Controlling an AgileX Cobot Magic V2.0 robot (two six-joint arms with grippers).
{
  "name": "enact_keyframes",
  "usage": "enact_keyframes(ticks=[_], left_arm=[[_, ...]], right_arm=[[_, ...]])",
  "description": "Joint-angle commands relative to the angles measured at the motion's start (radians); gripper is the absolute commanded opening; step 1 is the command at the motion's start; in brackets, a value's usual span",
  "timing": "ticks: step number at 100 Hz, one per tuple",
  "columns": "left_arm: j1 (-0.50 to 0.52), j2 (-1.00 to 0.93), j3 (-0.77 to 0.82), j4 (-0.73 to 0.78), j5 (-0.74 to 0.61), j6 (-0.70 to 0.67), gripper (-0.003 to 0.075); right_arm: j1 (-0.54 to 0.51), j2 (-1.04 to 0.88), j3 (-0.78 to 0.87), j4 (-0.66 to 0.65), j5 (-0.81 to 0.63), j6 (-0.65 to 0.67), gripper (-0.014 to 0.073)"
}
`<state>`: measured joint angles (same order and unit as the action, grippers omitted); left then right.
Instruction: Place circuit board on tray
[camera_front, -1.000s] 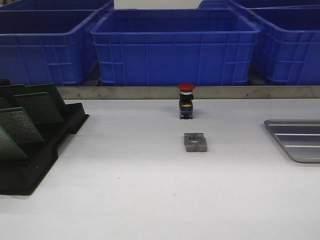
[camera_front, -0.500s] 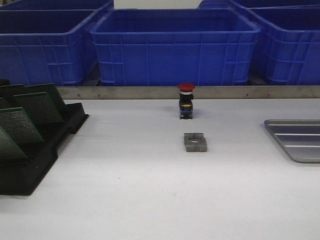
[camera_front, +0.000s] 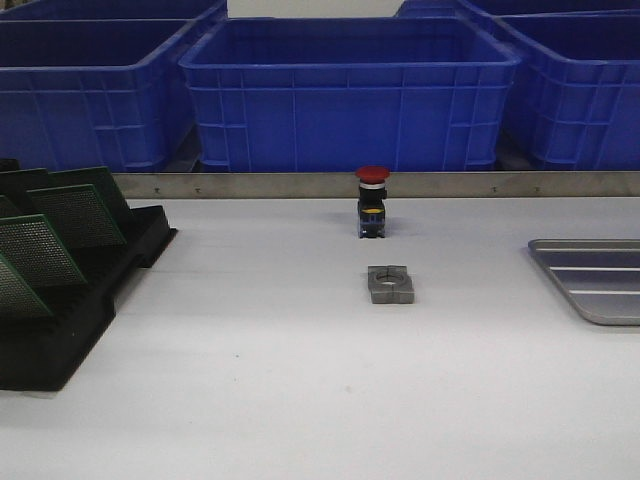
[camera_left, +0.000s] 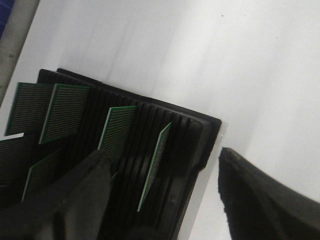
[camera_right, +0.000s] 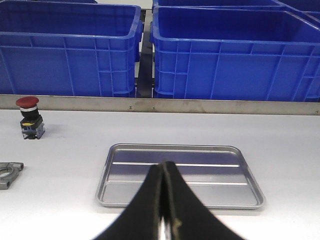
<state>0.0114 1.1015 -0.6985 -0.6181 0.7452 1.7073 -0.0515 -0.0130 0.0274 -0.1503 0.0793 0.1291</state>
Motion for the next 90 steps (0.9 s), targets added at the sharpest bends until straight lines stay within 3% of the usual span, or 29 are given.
enact_keyframes(ticks=[1, 51, 61, 85, 90], left_arm=[[-0.012, 0.025, -0.035, -0.059, -0.029, 0.035, 0.044], [-0.041, 0.265, -0.035, -0.056, -0.162, 0.037, 0.0428], [-0.041, 0.276, -0.035, -0.056, -0.165, 0.037, 0.0343], [-0.041, 0.276, -0.035, -0.056, -0.176, 0.037, 0.0008], [-0.041, 0.276, -0.035, -0.056, -0.176, 0.037, -0.0018]], right_arm=[[0.0, -0.024, -0.013, -0.007, -0.079, -0.004, -0.0062], [0.0, -0.024, -0.013, -0.007, -0.079, -0.004, -0.0062], [0.0, -0.024, -0.013, -0.007, -0.079, -0.004, -0.0062], [0.0, -0.024, -0.013, -0.007, -0.079, -0.004, -0.0062], [0.0, -0.024, -0.013, -0.007, -0.079, -0.004, -0.0062]])
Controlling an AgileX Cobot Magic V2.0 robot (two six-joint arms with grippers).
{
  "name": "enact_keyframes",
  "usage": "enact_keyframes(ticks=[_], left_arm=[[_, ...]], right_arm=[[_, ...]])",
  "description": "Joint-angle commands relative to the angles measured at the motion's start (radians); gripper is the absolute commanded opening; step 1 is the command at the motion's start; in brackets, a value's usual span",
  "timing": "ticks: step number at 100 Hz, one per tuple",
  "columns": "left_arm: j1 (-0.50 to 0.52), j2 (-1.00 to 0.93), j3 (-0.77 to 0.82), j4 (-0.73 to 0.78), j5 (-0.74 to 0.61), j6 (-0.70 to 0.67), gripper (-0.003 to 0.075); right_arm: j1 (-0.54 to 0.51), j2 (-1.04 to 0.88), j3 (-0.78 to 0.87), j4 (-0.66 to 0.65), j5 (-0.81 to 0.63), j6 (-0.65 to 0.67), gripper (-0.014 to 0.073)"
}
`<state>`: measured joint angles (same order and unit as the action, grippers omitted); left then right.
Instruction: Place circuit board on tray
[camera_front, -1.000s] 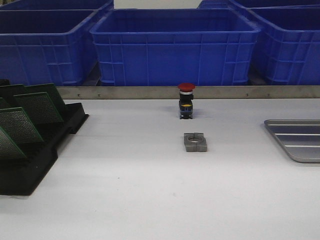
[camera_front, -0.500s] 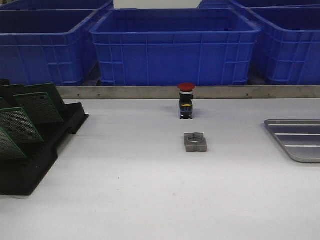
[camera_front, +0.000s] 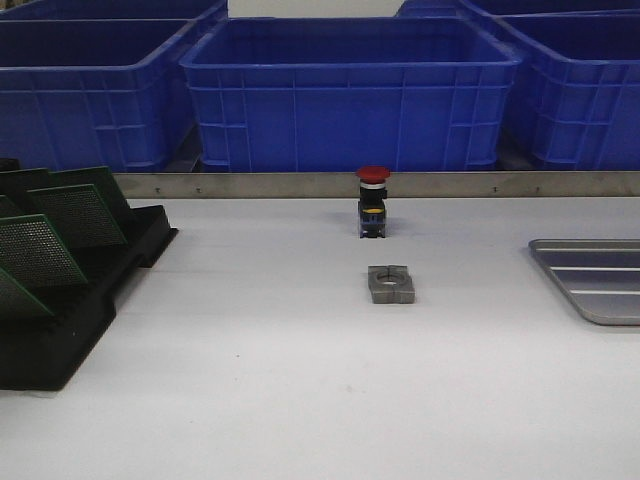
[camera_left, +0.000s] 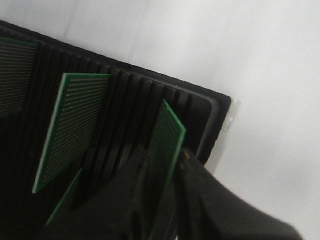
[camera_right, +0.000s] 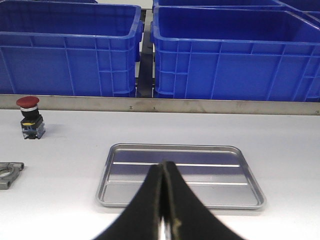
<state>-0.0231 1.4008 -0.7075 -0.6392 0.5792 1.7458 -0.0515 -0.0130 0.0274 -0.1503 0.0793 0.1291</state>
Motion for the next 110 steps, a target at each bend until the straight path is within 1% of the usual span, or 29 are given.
enact_keyframes(ticks=[1, 17, 33, 47, 56, 65, 78, 84, 91, 110], left_arm=[[-0.006, -0.024, -0.026, -0.035, -0.01, -0.001, -0.0019], [-0.006, -0.031, -0.026, -0.035, -0.011, -0.001, -0.002], [-0.006, -0.092, -0.026, -0.027, -0.005, -0.001, -0.002], [-0.006, -0.172, -0.026, -0.031, 0.07, -0.001, -0.002], [-0.013, -0.218, -0.026, -0.06, 0.142, -0.001, -0.002], [-0.045, -0.253, -0.026, -0.104, 0.192, -0.001, -0.002], [-0.113, -0.274, -0.026, -0.199, 0.215, -0.001, -0.002], [-0.143, -0.274, -0.026, -0.255, 0.222, -0.001, -0.002], [-0.181, -0.274, -0.026, -0.311, 0.222, -0.001, -0.002], [-0.265, -0.274, -0.026, -0.425, 0.222, 0.001, -0.002]], right_arm=[[0.0, -0.024, -0.013, -0.007, -0.079, -0.004, -0.0062], [0.0, -0.024, -0.013, -0.007, -0.079, -0.004, -0.0062], [0.0, -0.024, -0.013, -0.007, -0.079, -0.004, -0.0062], [0.0, -0.024, -0.013, -0.007, -0.079, -0.004, -0.0062], [0.0, -0.024, -0.013, -0.007, -0.079, -0.004, -0.0062], [0.0, -0.024, -0.013, -0.007, -0.079, -0.004, -0.0062], [0.0, -0.024, -0.014, -0.006, -0.124, 0.012, -0.006], [0.003, -0.023, -0.025, -0.006, -0.121, 0.015, -0.0057], [0.003, -0.014, -0.06, -0.006, -0.079, 0.015, -0.0057], [0.003, 0.104, -0.218, -0.006, 0.139, 0.015, -0.006]])
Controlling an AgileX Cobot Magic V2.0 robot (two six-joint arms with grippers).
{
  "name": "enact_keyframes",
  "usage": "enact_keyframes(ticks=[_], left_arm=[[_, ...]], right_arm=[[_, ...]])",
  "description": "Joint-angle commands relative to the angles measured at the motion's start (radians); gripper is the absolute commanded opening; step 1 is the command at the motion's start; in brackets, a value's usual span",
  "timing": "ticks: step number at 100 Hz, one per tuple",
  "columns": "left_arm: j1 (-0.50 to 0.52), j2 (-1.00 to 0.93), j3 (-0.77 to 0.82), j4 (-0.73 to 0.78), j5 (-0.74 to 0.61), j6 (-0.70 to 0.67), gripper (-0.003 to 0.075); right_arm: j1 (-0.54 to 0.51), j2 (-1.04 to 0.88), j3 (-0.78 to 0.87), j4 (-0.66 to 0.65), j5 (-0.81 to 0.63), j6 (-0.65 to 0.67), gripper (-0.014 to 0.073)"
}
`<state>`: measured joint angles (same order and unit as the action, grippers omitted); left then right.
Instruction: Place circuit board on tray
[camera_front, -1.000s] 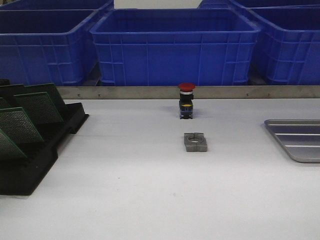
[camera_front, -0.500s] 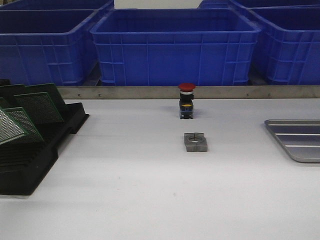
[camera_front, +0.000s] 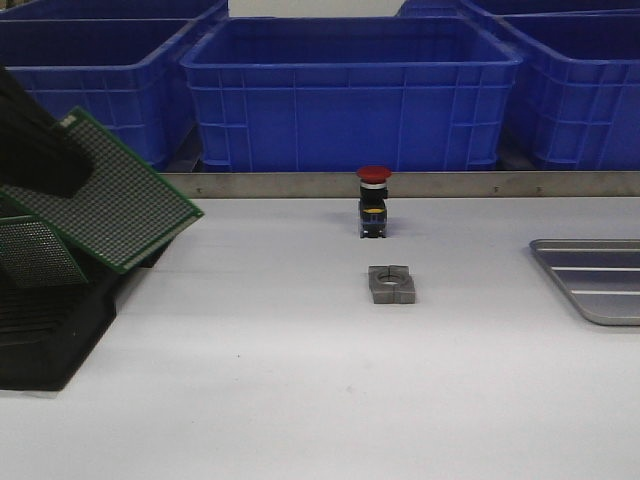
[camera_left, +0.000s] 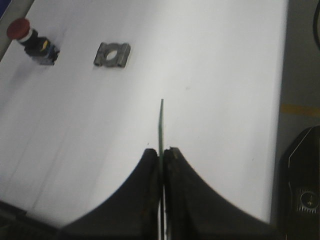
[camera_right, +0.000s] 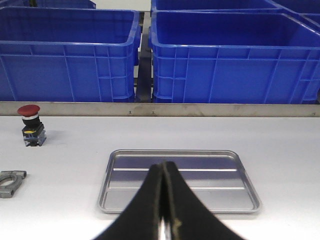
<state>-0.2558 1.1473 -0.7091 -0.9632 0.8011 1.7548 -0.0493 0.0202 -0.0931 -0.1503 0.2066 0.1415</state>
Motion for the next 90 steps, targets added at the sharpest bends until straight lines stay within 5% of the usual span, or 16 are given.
enact_keyframes(ticks=[1, 26, 47, 59, 76, 90], left_arm=[[-0.037, -0.021, -0.024, -0.101, 0.0, -0.008, -0.002], [-0.073, -0.021, -0.024, -0.107, 0.0, -0.008, -0.002], [-0.073, -0.021, -0.024, -0.107, 0.0, -0.008, -0.002], [-0.073, -0.021, -0.024, -0.107, 0.0, -0.008, -0.002], [-0.073, -0.021, -0.024, -0.109, 0.0, -0.008, -0.002], [-0.073, -0.021, -0.024, -0.114, 0.0, -0.008, -0.002]], right_arm=[[0.0, 0.077, -0.103, -0.005, 0.023, 0.003, -0.006], [0.035, 0.341, -0.297, 0.117, 0.176, -0.01, -0.006], [0.259, 0.508, -0.361, 0.182, 0.184, -0.012, -0.0043], [0.423, 0.613, -0.394, 0.183, 0.158, -0.012, 0.0106], [0.648, 0.763, -0.434, 0.181, 0.023, -0.012, 0.0477], [0.786, 0.93, -0.486, 0.132, -0.088, -0.013, 0.0503]])
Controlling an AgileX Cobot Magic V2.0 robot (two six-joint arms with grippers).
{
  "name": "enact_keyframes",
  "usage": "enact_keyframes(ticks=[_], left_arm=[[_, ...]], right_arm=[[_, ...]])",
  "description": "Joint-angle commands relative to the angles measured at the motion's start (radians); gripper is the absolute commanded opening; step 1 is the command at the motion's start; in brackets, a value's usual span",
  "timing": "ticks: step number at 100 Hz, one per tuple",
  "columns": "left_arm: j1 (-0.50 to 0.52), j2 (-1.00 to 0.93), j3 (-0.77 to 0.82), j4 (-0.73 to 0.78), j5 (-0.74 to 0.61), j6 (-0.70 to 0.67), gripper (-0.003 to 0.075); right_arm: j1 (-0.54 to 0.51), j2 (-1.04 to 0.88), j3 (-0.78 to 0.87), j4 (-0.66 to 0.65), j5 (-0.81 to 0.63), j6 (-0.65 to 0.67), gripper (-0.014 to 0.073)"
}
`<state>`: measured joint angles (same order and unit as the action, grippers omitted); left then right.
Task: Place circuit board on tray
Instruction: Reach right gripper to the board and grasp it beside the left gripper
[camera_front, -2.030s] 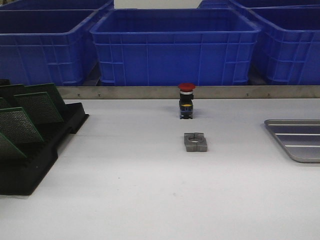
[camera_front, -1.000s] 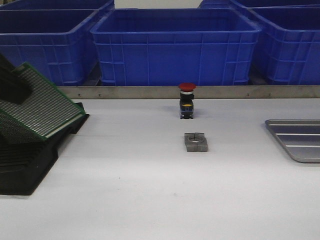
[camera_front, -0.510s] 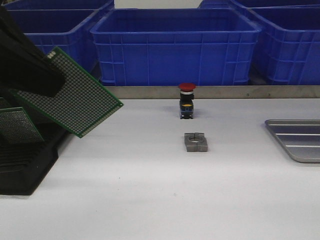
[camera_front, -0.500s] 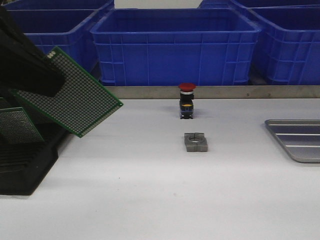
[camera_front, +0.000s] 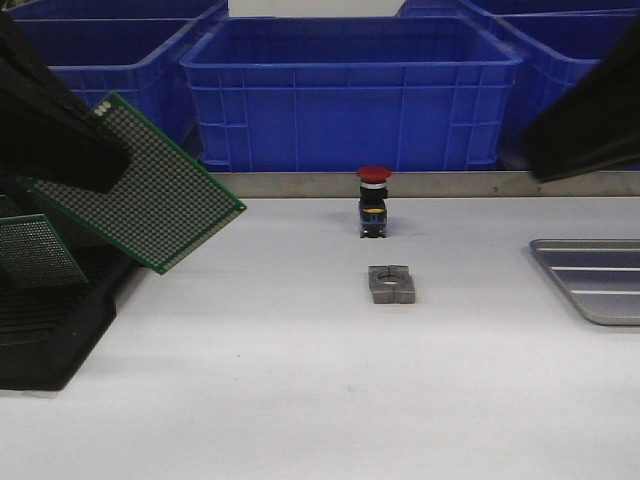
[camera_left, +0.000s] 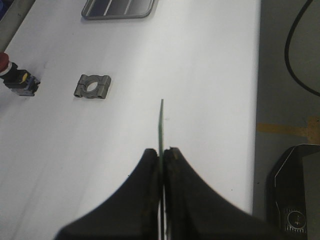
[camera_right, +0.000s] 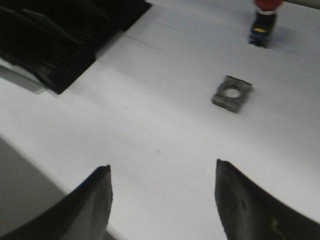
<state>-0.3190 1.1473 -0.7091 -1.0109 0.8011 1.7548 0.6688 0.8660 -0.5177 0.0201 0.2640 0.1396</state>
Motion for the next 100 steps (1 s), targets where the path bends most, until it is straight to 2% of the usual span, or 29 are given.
enact_keyframes(ticks=[1, 18, 34, 67, 76, 95, 100], left_arm=[[-0.01, -0.021, -0.024, -0.067, 0.0, -0.008, -0.002], [-0.01, -0.021, -0.024, -0.067, 0.0, -0.008, -0.002], [-0.01, -0.021, -0.024, -0.067, 0.0, -0.008, -0.002], [-0.01, -0.021, -0.024, -0.067, 0.0, -0.008, -0.002], [-0.01, -0.021, -0.024, -0.067, 0.0, -0.008, -0.002], [-0.01, -0.021, -0.024, -0.073, -0.002, -0.008, -0.002], [-0.01, -0.021, -0.024, -0.087, -0.005, -0.008, -0.0019]], right_arm=[[0.073, 0.101, -0.068, -0.043, -0.151, -0.011, 0.0502], [0.169, 0.295, -0.162, -0.189, -0.264, -0.01, 0.0495], [0.211, 0.448, -0.248, -0.286, -0.297, -0.01, 0.0495], [0.285, 0.585, -0.353, -0.375, -0.36, -0.01, 0.0473], [0.29, 0.593, -0.36, -0.375, -0.372, -0.01, 0.0365], [0.29, 0.593, -0.36, -0.375, -0.383, -0.01, -0.0079], [0.29, 0.593, -0.36, -0.375, -0.383, -0.01, -0.0064]])
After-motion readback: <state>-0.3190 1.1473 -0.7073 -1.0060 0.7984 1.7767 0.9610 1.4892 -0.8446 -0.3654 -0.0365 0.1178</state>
